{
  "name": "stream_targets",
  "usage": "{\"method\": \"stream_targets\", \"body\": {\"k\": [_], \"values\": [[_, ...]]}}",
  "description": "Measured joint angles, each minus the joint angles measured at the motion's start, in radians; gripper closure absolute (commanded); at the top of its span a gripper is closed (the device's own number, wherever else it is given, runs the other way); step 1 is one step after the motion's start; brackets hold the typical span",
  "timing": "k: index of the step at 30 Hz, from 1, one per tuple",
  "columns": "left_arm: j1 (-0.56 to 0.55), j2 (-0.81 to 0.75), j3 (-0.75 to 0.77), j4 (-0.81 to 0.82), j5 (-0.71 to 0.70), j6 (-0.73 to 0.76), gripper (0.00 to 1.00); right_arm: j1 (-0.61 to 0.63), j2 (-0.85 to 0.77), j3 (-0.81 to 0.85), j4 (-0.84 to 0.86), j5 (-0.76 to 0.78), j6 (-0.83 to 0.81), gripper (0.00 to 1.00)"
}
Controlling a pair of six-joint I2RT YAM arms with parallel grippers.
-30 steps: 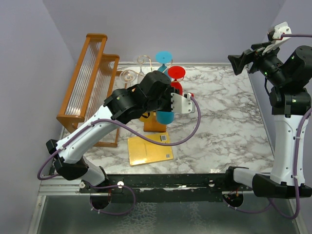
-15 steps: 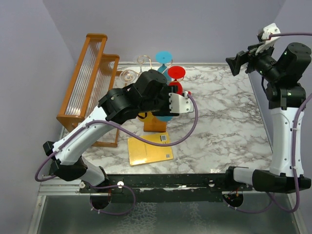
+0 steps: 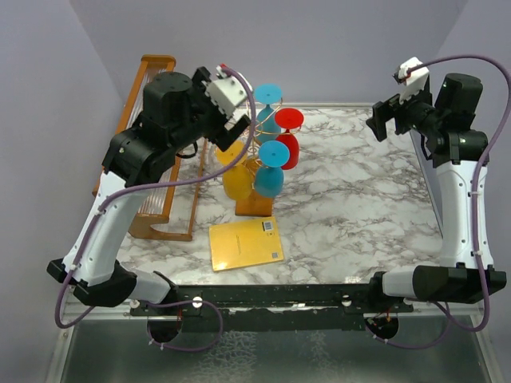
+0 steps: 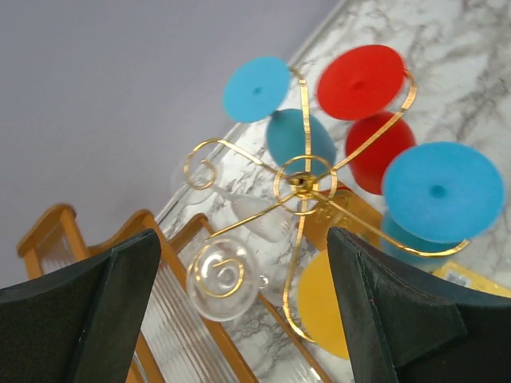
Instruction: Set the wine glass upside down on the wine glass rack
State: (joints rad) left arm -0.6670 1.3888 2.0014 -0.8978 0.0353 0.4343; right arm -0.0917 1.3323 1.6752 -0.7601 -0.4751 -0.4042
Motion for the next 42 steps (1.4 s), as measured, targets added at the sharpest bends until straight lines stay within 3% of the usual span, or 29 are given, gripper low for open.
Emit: {"method": "stream_targets", "body": {"k": [2, 8, 18, 32, 42], "values": [[0.068, -0.013, -0.009, 0.037, -0.011, -0.042, 0.01, 0.000, 0.000, -0.003, -0.027, 0.015, -0.021, 0.00], [0.316, -0.096, -0.174, 0.198, -0.135, -0.155, 0.01, 0.000, -0.008, -0.091, -0.051, 0.130, -0.070, 0.00], [0.509, -0.284, -0.401, 0.428, -0.236, -0.231, 0.01, 0.000, -0.020, -0.160, -0.014, 0.211, -0.034, 0.01], [0.581, -0.400, -0.573, 0.530, -0.250, -0.329, 0.01, 0.000, -0.275, -0.351, 0.202, 0.218, 0.118, 0.00], [0.587, -0.473, -0.692, 0.536, -0.241, -0.362, 0.01, 0.000, -0.357, -0.419, 0.219, 0.225, 0.138, 0.00]]}}
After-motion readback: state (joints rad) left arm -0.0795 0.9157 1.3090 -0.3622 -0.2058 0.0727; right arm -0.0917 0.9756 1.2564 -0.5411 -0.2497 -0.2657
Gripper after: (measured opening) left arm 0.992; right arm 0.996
